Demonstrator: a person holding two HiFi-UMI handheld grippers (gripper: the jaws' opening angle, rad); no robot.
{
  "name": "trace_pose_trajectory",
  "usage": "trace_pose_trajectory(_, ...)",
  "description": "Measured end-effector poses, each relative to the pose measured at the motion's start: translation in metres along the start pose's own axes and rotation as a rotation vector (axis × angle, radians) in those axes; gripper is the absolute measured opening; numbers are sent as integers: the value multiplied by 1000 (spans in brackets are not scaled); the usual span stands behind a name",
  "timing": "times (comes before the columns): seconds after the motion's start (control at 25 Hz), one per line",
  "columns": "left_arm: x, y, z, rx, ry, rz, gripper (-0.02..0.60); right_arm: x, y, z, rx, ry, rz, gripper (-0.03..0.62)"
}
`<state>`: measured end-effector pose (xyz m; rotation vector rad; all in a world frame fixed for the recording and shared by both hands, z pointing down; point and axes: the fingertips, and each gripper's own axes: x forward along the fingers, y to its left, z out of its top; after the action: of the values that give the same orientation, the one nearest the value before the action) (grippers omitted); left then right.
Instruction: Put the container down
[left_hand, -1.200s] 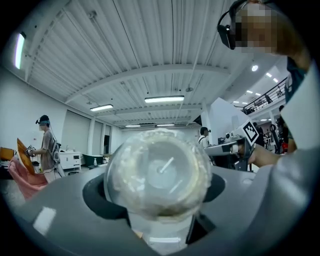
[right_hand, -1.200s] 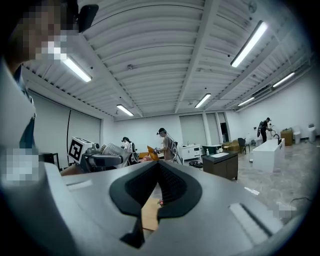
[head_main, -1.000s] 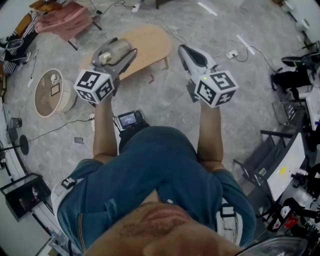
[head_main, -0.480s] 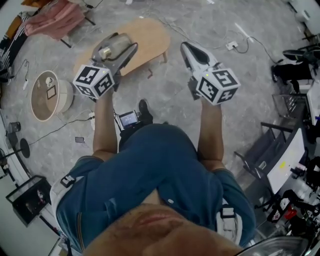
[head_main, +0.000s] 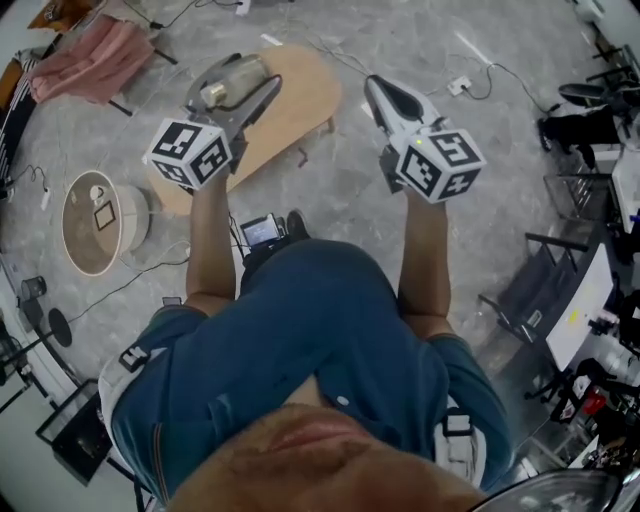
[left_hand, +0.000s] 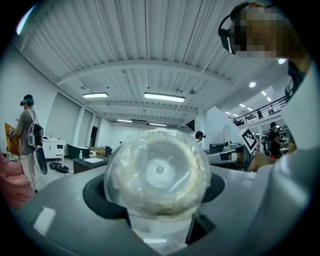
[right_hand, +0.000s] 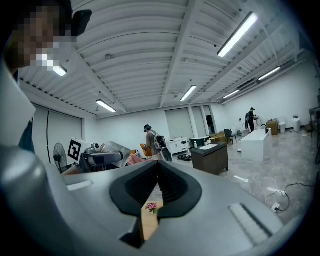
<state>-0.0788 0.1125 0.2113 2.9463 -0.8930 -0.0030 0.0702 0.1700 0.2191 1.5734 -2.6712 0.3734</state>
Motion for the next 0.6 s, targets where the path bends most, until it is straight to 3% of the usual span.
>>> trace_pose_trajectory(0.36,13,44,5,1,2,-53,330,47,4,13,-27,18,-33,9)
trace_pose_trajectory(0.6,14,58,2,1,13,-38,330,68,6,16,-31,32,-9,9)
